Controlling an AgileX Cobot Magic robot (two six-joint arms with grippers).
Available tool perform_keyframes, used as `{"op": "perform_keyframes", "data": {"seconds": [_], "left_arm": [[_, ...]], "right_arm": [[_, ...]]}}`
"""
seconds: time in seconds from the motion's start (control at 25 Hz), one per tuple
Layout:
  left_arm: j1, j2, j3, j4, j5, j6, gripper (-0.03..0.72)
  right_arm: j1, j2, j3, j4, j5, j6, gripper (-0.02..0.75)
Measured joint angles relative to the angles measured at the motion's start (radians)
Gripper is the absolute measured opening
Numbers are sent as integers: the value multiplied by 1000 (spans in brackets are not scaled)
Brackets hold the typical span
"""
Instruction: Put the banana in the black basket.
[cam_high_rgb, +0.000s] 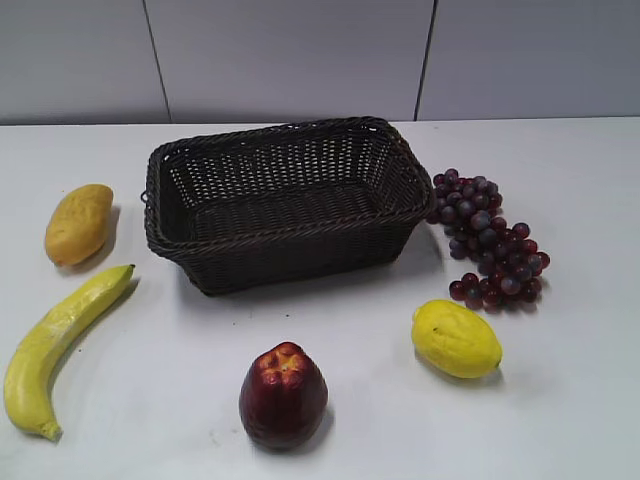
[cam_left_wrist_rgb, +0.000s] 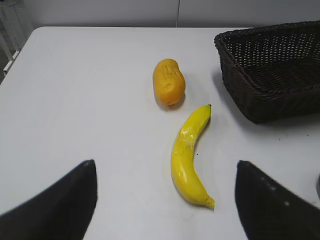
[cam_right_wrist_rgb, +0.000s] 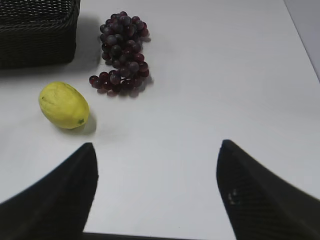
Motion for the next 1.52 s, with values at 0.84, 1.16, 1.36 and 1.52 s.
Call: {"op": "perform_keyframes", "data": {"seconds": [0.84,1.16,1.36,1.52], "left_arm": [[0,1008,-69,-181,-347,179,666],[-103,1326,-129,-175,-470,242,666],[-113,1483,-155,-154,-547,245,665],[-113,1592,-171,-136,-603,245,659]], "right_arm": [[0,0,0,0,0,0,591],[0,0,0,0,0,0,591],[0,0,0,0,0,0,591],[0,0,0,0,0,0,591]]}}
